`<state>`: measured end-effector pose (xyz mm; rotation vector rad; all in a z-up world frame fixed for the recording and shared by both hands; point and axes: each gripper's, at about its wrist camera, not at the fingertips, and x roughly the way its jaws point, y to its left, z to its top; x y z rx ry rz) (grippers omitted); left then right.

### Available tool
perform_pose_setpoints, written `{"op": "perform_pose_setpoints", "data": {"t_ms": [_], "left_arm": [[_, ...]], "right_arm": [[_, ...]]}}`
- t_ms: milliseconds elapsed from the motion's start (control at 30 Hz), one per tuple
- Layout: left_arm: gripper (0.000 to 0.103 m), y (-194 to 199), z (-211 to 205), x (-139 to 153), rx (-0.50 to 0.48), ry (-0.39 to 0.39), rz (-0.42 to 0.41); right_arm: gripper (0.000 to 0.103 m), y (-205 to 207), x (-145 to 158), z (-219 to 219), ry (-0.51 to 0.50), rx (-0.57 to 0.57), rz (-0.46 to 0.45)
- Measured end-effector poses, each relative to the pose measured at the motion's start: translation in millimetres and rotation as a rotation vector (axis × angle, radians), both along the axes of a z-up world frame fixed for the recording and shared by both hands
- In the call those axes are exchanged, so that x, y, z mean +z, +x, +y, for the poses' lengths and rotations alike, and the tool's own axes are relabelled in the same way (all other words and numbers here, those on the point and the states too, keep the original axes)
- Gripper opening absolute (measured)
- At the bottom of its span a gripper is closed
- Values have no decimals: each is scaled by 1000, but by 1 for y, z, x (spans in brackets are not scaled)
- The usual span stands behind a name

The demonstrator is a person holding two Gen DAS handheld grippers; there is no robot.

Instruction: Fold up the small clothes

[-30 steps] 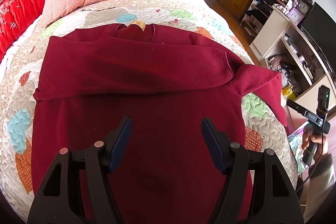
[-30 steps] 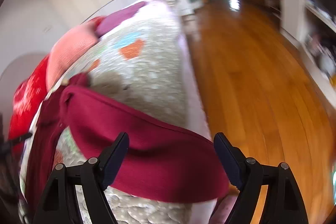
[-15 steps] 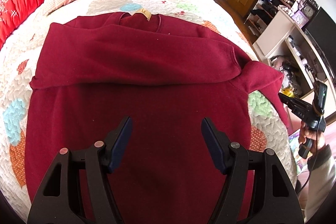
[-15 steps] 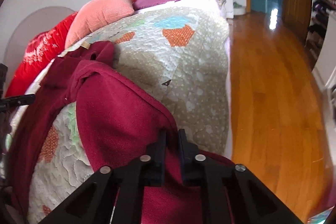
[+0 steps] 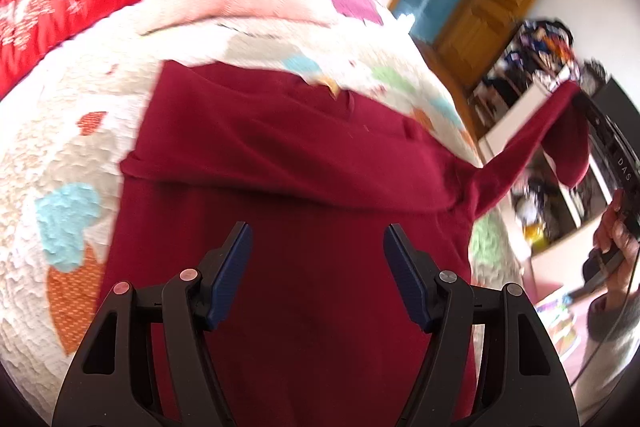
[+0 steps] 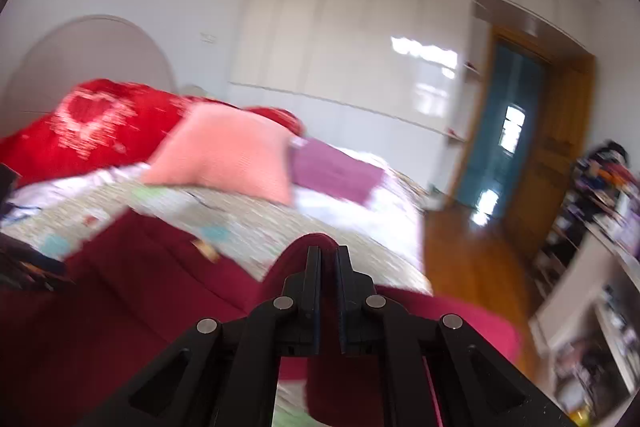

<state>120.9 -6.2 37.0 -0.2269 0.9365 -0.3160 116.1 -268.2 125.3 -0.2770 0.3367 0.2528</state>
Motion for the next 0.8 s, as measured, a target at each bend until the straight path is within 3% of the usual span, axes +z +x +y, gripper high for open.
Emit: {"op": "perform_pose_setpoints", "data": {"t_ms": [100,167,233,333,467,633,800], "left_arm": [[68,1,20,4,43,-20,-15],[68,4,35,4,74,-22,-13],[68,6,47,4,93,-16,-13],[68,10,64,-1,112,3,-16],[68,23,78,-9,131,-4,-1],[68,34,67,-15,112,-22,0],[68,37,46,-21,49,2,7]], "right_arm": [[6,16,-14,73,-24,160,-2],[13,34,-36,109,-41,222,94],[36,45,-53,121,1,232,174],[45,46,-67,99,109,196,211],[46,45,-81,56,210,91,305],[46,48,-92,39,181,18,369],[46,64,-101,23,242,-60,427]]}}
